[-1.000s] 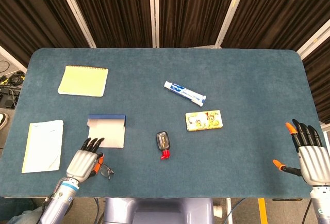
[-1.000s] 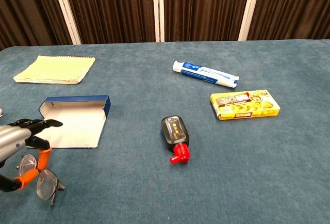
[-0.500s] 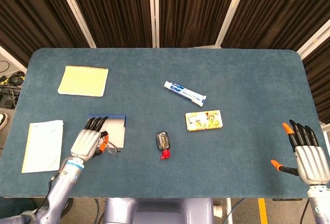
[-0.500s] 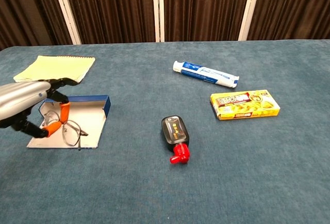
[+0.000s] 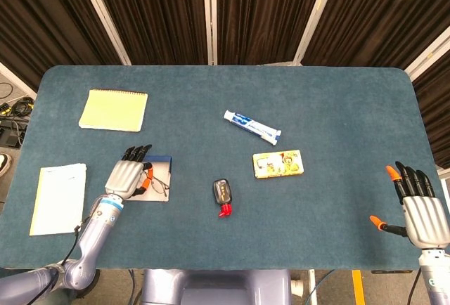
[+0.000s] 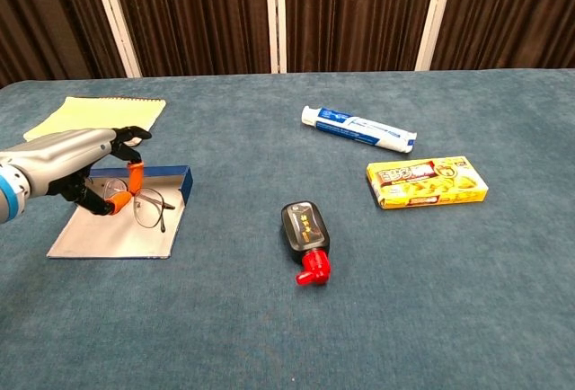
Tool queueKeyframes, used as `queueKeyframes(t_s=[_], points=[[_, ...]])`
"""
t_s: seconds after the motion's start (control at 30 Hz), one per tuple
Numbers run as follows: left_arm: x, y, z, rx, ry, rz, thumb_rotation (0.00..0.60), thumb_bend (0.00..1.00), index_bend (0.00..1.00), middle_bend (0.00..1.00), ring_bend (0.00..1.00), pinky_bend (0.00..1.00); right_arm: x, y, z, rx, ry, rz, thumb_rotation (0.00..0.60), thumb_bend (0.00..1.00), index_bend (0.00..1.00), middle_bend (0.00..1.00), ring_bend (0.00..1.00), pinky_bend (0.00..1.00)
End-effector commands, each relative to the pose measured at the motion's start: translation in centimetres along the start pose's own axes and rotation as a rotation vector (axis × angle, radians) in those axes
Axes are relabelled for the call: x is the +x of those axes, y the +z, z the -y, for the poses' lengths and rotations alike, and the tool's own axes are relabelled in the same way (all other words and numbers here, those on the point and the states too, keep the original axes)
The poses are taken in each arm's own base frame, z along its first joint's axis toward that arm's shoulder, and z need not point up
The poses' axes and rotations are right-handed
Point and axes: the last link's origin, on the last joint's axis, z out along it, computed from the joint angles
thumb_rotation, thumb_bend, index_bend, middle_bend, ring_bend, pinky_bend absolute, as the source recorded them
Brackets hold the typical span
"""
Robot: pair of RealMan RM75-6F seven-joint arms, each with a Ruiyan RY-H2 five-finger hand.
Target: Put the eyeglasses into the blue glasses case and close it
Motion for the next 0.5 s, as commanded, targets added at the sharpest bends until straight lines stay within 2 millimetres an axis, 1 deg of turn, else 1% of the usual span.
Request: queueKeyframes(t_s=[0.03, 0.3, 0.37, 0.4, 0.47, 0.5], points=[[0.0, 0.7, 0.2, 0.014, 0.008, -0.008, 0.6, 0.55, 0.62, 0.0, 0.0, 0.0, 0.0, 0.0, 0.0, 0.0, 0.0, 0.001, 0.6, 0.0, 0.0, 0.0, 0.0, 0.0], [-0.3, 1.3, 1.1, 0.038, -0.01, -0.003, 0.6, 0.53, 0.61, 0.0, 0.0, 0.0, 0.0, 0.1, -0.1, -0.003, 0.006, -0.003, 0.6, 0.0, 0.0, 0.0, 0.0, 0.0], [-0.4, 1.3, 1.3, 0.04, 0.0, -0.002, 0.6, 0.51, 0.58, 0.0, 0.0, 0.0, 0.0, 0.1, -0.1, -0.005, 0.007, -0.005, 0.6, 0.0, 0.0, 0.0, 0.0, 0.0], [-0.5, 1.3, 1.4, 0.042, 0.004, -0.003, 0.6, 0.48, 0.52, 0.0, 0.0, 0.0, 0.1, 0.1, -0.1, -0.004, 0.008, -0.005, 0.6, 0.0, 0.0, 0.0, 0.0, 0.0], [-0.6, 1.3, 1.5, 0.048, 0.009, -0.003, 0.6, 0.37, 0.3, 0.0, 0.0, 0.0, 0.0, 0.1, -0.1, -0.004, 0.006, -0.005, 0.6, 0.0, 0.0, 0.0, 0.0, 0.0], [-0.6, 1.2, 1.4, 0.048, 0.01, -0.006, 0.6, 0.3, 0.16, 0.0, 0.0, 0.0, 0.0, 0.1, -0.1, -0.004, 0.006, -0.005, 0.6, 0.0, 0.0, 0.0, 0.0, 0.0]])
